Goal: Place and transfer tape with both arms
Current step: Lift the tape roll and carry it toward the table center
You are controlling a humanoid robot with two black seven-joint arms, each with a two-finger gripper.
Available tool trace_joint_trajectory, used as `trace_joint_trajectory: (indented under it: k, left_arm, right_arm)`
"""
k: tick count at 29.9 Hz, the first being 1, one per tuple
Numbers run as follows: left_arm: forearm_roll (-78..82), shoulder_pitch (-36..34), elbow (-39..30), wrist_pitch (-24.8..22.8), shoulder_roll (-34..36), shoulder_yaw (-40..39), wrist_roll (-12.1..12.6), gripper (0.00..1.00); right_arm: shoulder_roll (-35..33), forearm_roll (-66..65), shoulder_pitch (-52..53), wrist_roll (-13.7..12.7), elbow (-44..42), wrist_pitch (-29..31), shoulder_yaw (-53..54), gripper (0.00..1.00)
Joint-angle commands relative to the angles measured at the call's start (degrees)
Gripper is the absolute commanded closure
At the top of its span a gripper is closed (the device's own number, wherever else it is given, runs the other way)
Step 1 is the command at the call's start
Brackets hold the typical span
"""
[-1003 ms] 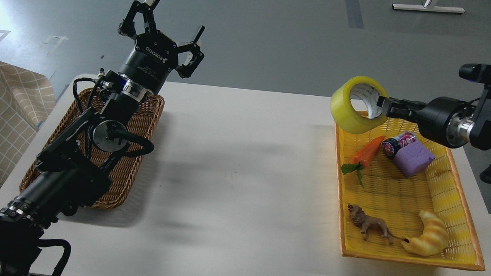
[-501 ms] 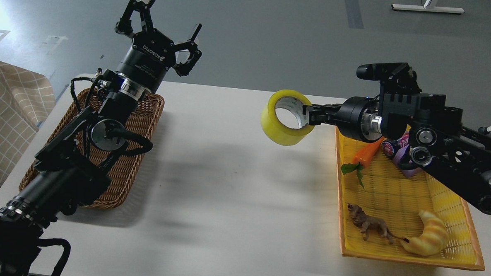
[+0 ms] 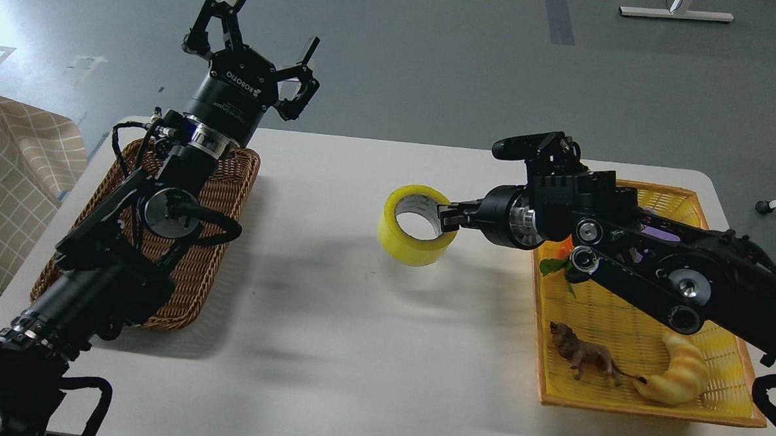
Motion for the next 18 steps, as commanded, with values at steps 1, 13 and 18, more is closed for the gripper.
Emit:
trace_joint_trajectory:
  k: [1,13,18]
  left_arm:
    - [0.0,-0.1,0.0,0.0,0.0,0.0,-0.1,0.02]
    - [0.0,-0.1,0.0,0.0,0.0,-1.0,0.0,0.02]
    - [0.0,-0.1,0.0,0.0,0.0,-1.1,0.0,0.02]
  right_arm:
    - [1.5,-0.2,0.0,0.0,-0.8,0.0,-1.4,0.97]
    - [8.6,-0.5,0.9,-0.2,-9.2,0.0,-2.8,0.94]
    - [10.7,-0.5,1.8,-0.2,-11.8,0.0,-5.1,0.93]
